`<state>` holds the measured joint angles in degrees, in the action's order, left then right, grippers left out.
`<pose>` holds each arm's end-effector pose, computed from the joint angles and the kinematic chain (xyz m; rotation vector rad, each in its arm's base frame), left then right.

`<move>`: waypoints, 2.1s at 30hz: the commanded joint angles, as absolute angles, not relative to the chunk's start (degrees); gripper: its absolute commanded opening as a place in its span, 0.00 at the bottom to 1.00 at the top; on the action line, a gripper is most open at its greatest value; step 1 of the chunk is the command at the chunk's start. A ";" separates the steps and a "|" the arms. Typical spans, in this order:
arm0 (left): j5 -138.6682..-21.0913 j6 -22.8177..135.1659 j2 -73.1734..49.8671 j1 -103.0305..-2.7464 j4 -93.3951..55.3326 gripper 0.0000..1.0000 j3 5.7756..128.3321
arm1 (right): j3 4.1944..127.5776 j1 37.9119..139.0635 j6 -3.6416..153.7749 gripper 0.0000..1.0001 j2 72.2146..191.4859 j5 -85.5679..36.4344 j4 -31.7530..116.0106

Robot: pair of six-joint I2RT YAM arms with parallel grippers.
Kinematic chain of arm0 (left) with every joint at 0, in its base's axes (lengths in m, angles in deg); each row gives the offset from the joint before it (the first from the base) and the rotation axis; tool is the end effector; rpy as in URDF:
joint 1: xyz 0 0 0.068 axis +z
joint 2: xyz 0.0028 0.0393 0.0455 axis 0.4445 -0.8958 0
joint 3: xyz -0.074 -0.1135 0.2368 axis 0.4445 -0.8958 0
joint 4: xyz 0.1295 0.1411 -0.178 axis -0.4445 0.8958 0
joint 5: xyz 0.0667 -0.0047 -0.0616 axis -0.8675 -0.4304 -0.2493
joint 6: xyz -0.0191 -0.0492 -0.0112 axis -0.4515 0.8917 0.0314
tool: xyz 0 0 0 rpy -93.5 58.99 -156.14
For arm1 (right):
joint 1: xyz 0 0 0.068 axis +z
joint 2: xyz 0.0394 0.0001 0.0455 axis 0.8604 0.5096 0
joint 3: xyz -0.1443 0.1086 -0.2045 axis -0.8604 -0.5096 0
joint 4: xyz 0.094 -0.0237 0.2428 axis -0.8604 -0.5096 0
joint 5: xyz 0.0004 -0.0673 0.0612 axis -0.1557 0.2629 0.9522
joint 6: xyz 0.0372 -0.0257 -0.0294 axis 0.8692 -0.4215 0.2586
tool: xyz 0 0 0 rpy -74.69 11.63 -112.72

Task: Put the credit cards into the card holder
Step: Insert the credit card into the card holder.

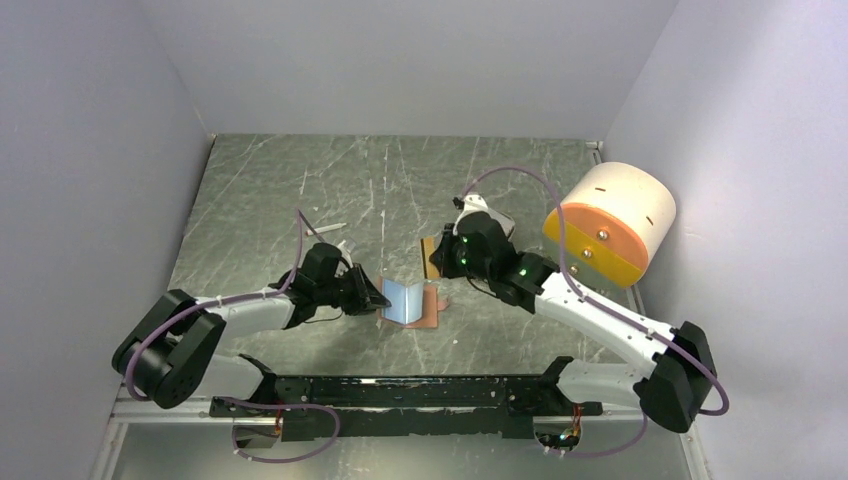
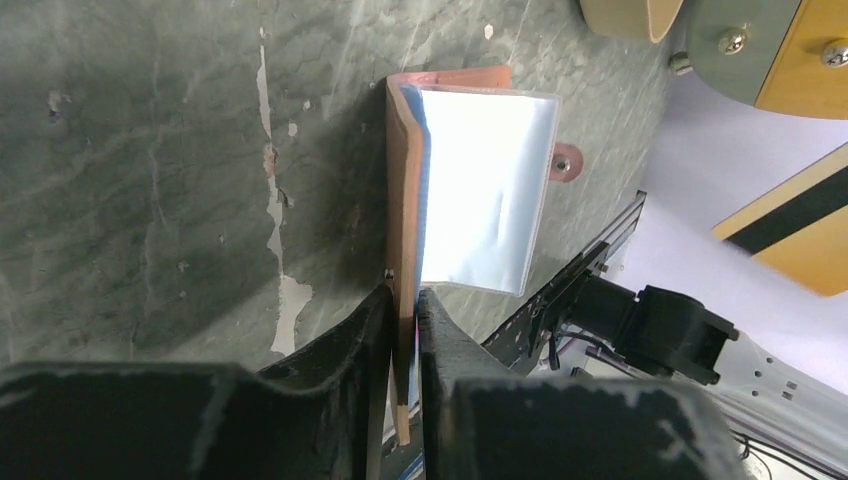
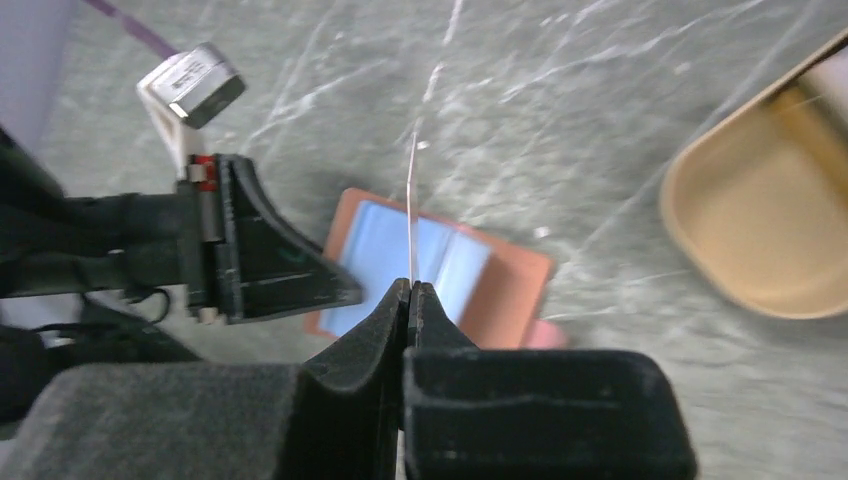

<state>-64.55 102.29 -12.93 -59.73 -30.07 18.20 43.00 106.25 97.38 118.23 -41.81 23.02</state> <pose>0.1885 -0.1409 0.1407 -0.2955 2.5369 -1.2133 0.1827 0.1864 0.2915 -0.2454 2.2068 0.5731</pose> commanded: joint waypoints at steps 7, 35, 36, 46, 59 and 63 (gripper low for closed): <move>-66.48 103.91 -12.39 -61.35 -33.11 0.28 17.43 | 29.44 106.49 124.72 0.00 119.59 -29.56 43.42; -69.47 101.42 -8.17 -61.28 -27.09 0.40 13.79 | 11.14 103.15 120.26 0.00 128.76 -25.35 68.74; -69.84 101.31 -7.62 -61.16 -26.51 0.40 13.63 | 10.86 102.88 120.25 0.00 128.81 -25.08 69.06; -68.24 100.68 -7.17 -60.06 -28.33 0.10 11.81 | 9.44 100.73 121.07 0.00 128.46 -22.96 71.93; -61.25 100.58 -11.27 -60.26 -36.84 0.09 9.80 | 6.36 98.79 123.94 0.00 130.15 -18.80 78.71; -61.13 100.32 -12.04 -60.42 -36.68 0.09 9.91 | 6.51 98.74 124.42 0.00 130.63 -18.35 79.40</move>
<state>-63.65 101.00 -11.18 -60.34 -33.86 10.28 6.87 99.13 123.60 129.79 -19.30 76.11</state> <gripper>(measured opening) 0.096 0.010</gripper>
